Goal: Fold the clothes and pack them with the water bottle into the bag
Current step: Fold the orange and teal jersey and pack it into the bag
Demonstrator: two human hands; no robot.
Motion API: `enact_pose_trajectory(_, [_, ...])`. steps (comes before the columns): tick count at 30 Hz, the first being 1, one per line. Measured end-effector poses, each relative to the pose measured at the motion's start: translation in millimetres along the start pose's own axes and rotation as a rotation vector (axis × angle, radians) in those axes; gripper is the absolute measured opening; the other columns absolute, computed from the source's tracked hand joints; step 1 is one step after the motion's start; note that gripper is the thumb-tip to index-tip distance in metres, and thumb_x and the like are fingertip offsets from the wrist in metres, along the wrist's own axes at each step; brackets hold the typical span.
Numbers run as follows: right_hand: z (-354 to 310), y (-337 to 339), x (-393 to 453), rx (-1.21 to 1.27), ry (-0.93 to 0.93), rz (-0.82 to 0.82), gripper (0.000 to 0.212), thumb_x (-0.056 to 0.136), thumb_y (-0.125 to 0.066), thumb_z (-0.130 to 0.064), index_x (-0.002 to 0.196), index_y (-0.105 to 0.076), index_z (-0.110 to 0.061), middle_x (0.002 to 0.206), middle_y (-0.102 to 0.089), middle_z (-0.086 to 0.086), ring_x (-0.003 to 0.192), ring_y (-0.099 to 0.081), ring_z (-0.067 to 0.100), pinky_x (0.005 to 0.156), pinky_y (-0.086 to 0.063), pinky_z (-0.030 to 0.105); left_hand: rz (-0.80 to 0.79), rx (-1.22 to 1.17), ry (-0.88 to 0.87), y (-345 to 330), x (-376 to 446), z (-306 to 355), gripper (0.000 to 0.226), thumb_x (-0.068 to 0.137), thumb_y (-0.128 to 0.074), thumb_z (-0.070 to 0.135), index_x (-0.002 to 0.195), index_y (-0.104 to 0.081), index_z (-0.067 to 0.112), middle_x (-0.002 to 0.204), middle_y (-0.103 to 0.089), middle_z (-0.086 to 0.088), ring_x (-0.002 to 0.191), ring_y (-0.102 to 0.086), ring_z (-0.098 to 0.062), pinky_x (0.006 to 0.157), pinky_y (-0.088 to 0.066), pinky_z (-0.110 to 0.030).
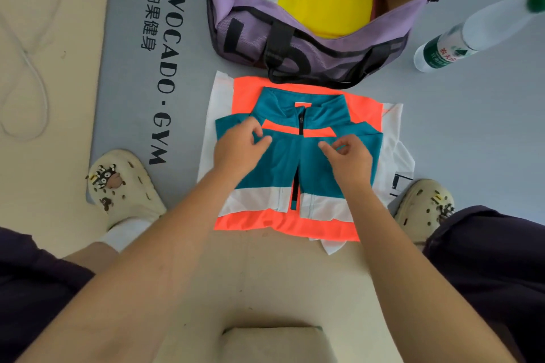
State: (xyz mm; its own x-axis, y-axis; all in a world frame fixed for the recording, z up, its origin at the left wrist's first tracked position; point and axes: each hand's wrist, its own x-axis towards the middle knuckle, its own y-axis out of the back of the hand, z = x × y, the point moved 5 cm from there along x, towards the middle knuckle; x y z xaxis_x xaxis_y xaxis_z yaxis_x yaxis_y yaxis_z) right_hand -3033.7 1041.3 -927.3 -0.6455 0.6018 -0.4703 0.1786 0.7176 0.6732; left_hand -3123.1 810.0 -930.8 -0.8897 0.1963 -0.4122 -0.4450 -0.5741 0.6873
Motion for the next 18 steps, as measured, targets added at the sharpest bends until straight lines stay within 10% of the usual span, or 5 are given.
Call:
enact_pose_trajectory(4, [49.1, 58.8, 3.7, -0.035, -0.149, 0.205, 0.051, 0.078, -0.077, -0.041, 0.113, -0.05, -0.014, 0.109, -0.053, 0.006, 0.096, -0.056, 0.022, 0.078, -0.046, 0.033, -0.164, -0.08, -0.126, -51.9, -36.0, 48.8, 0.014, 0.086, -0.065, 0.04, 0.083, -0.058, 0.027, 0.059, -0.049, 0.007, 0.059, -0.05, -0.01, 0.054, -0.036, -0.029])
enact_pose_trajectory(9, [104.0, 90.8, 0.2, -0.086, -0.36, 0.039, 0.092, 0.068, -0.083, -0.051, 0.135, -0.041, -0.005, 0.131, -0.049, 0.015, 0.119, -0.049, 0.028, 0.102, -0.043, 0.044, -0.305, -0.041, -0.226, -104.4, -78.7, 76.6, 0.043, 0.08, -0.066, 0.049, 0.12, -0.059, 0.036, 0.079, -0.045, 0.012, 0.079, -0.054, -0.009, 0.065, -0.038, -0.028])
enact_pose_trajectory(12, [110.8, 93.5, -2.1, -0.061, -0.373, 0.007, 0.099, 0.065, -0.084, -0.054, 0.134, -0.039, -0.001, 0.128, -0.053, 0.015, 0.115, -0.051, 0.026, 0.095, -0.045, 0.039, -0.47, 0.088, -0.183, -129.9, -89.7, 69.5, 0.076, 0.078, -0.064, 0.057, 0.146, -0.037, 0.037, 0.118, -0.044, 0.007, 0.121, -0.044, -0.014, 0.093, -0.042, -0.034])
enact_pose_trajectory(18, [124.3, 91.3, -21.8, -0.102, -0.505, -0.227, 0.07, 0.064, -0.078, -0.066, 0.096, -0.05, -0.011, 0.075, -0.049, -0.002, 0.063, -0.047, 0.013, 0.047, -0.031, 0.025, -0.541, 0.131, -0.108, -137.8, -87.3, 65.7, 0.086, 0.075, -0.062, 0.066, 0.149, -0.026, 0.042, 0.127, -0.037, 0.007, 0.128, -0.037, -0.016, 0.101, -0.038, -0.036])
